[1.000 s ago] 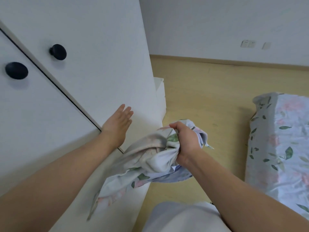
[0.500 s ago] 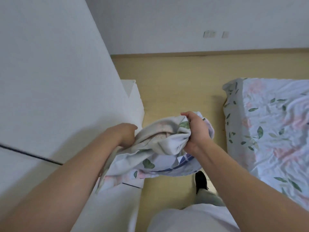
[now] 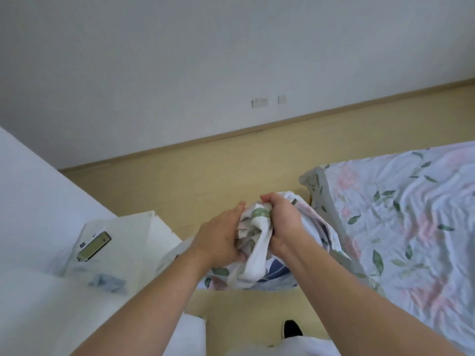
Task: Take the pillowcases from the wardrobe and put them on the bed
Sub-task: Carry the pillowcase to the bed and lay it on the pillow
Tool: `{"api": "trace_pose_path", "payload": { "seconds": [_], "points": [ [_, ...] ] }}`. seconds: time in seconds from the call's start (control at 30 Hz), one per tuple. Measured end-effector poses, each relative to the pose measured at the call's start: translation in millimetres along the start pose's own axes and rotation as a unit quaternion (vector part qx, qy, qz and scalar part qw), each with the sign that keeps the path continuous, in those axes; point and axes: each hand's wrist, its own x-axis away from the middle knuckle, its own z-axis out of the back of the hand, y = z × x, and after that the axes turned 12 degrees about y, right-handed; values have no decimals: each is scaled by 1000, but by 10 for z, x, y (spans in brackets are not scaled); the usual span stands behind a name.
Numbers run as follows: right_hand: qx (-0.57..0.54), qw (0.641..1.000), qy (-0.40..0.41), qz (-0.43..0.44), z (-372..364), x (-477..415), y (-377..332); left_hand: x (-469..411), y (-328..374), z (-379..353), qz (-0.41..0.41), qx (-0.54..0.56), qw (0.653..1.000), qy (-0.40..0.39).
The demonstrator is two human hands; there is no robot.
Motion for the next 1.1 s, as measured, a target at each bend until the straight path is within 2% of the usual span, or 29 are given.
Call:
{"api": "trace_pose_path", "payload": {
  "seconds": [0.13, 0.27, 0.43, 0.53, 0.63, 0.73, 0.83, 0.9, 1.0, 1.1],
  "points": [
    [30, 998, 30, 37, -272, -458, -629, -946, -49, -116, -24, -9, 996, 90],
    [42, 997, 32, 58, -601, -897, -1110, -1786, -201, -123, -23, -16, 992, 125],
    [33, 995, 34, 93, -1156, -1597, -1858, -3089, -450, 22, -52, 43, 983, 173],
    [10, 992, 52, 113, -1518, -2125, -2357, -3938, -629, 174, -78, 80, 981, 160],
    [-2, 985, 108, 136, -1744, -2612, -2801, -4769, -742, 338, -105, 95, 983, 112],
    [-31, 977, 157, 143, -1818, -3069, -3153, -5533, -760, 433, -136, 76, 985, 68],
    [-80, 960, 233, 137, -1756, -3409, -3404, -6179, -668, 474, -194, 49, 977, 70],
    [-116, 945, 281, 125, -1694, -3626, -3595, -6637, -579, 444, -227, 44, 971, 64],
    [-137, 937, 311, 76, -1549, -4020, -3886, -7311, -465, 395, -256, 47, 963, 66],
    [-137, 951, 276, 2, -1510, -4486, -4258, -8066, -366, 273, -268, 63, 959, 69]
  ]
}}
